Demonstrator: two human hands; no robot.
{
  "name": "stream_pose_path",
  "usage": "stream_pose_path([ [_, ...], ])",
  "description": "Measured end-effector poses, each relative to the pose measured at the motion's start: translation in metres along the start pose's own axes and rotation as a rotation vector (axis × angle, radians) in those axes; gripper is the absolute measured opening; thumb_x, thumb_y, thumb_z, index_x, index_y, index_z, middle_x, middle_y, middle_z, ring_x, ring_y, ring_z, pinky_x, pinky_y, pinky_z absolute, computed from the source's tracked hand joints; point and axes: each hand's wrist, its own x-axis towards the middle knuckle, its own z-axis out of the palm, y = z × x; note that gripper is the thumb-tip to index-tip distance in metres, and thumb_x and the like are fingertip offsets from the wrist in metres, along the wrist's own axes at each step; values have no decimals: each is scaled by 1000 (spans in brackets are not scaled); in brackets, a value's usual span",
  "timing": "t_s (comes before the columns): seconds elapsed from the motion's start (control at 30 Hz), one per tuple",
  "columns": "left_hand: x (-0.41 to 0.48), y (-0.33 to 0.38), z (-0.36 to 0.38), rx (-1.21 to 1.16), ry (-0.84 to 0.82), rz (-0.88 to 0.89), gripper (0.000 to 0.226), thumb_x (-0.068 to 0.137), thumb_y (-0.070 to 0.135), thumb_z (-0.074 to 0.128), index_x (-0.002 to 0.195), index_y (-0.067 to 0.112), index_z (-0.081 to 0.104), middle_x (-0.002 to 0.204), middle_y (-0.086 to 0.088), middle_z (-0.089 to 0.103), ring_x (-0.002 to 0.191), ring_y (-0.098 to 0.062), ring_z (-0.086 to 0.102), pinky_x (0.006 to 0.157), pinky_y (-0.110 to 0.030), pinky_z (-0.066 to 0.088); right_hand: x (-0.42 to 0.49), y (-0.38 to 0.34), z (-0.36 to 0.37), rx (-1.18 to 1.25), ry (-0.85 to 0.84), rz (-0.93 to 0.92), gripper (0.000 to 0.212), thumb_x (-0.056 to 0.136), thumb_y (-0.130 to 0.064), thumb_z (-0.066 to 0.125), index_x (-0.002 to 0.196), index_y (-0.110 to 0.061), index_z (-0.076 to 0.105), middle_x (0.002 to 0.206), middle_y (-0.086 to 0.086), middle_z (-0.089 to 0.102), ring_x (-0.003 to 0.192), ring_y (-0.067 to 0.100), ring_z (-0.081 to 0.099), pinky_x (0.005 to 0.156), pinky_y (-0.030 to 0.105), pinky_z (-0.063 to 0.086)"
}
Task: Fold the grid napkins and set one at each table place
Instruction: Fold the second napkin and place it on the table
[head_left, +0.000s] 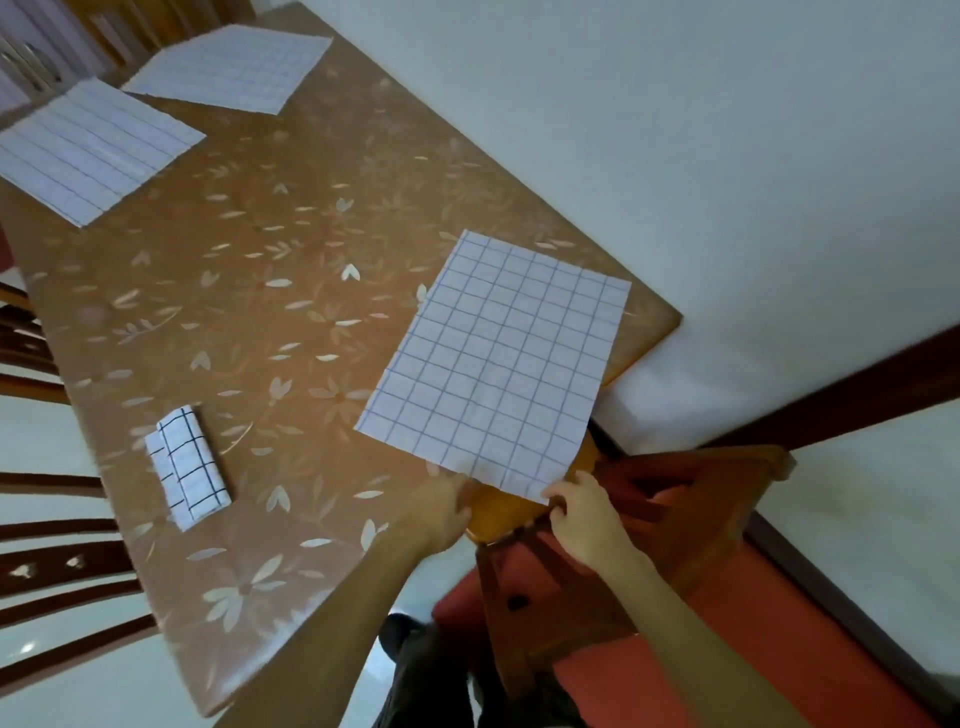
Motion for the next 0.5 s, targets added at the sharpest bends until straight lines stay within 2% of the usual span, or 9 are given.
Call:
stream_pose_path([
  [0.07, 8, 12, 9, -3, -18, -34, 50, 98, 32, 50, 147, 31, 45, 144, -4, 55, 126, -28, 55, 105, -42, 46, 12, 9, 1, 121, -23, 30, 35, 95, -5, 53, 124, -16, 68, 119, 3, 49, 117, 27, 53, 105, 31, 43],
  [0.2, 13, 24, 23, -60, 29, -102, 56, 96, 33, 50, 150, 36, 39, 154, -1, 41, 135, -29, 47, 111, -53, 38, 39, 12, -2, 525, -10, 164, 28, 95, -10, 58, 120, -19, 67, 132, 6, 50, 92, 14, 57, 77, 13, 44],
  [0.27, 12, 25, 27, -147, 85, -107, 53, 98, 29, 50, 150, 31, 41, 154, -2, 43, 133, -29, 50, 114, -52, 34, 52, 11, -2, 763, 80, 255, 38, 94, -11, 63, 131, -15, 56, 134, 2, 50, 102, 14, 54, 83, 20, 42],
  [0.37, 11, 25, 27, -269, 212, -171, 43, 101, 26, 51, 144, 24, 49, 140, -4, 59, 120, -26, 60, 115, -46, 37, 65, 10, -6, 1005, 192, 378, 69, 88, -16, 74, 145, -6, 36, 129, 3, 54, 114, 17, 54, 97, 31, 45],
  [0.4, 12, 25, 26, -315, 235, -201, 38, 102, 27, 53, 139, 21, 55, 133, -4, 64, 116, -24, 63, 113, -43, 40, 69, 11, -5, 1032, 205, 391, 69, 86, -18, 76, 143, -6, 41, 129, 4, 60, 115, 18, 59, 101, 35, 49],
  [0.43, 12, 26, 25, -386, 228, -233, 35, 102, 33, 54, 133, 18, 60, 126, -4, 68, 112, -22, 64, 110, -42, 45, 72, 11, -5, 1053, 198, 383, 58, 85, -18, 78, 136, -8, 52, 125, 6, 66, 112, 20, 64, 102, 39, 51],
  [0.5, 10, 30, 20, -644, 79, -309, 47, 100, 53, 50, 125, 15, 65, 116, -5, 72, 104, -21, 68, 100, -41, 54, 73, 7, -5, 1080, 127, 341, 31, 85, -19, 77, 114, -10, 69, 111, 9, 75, 107, 24, 69, 100, 45, 53],
])
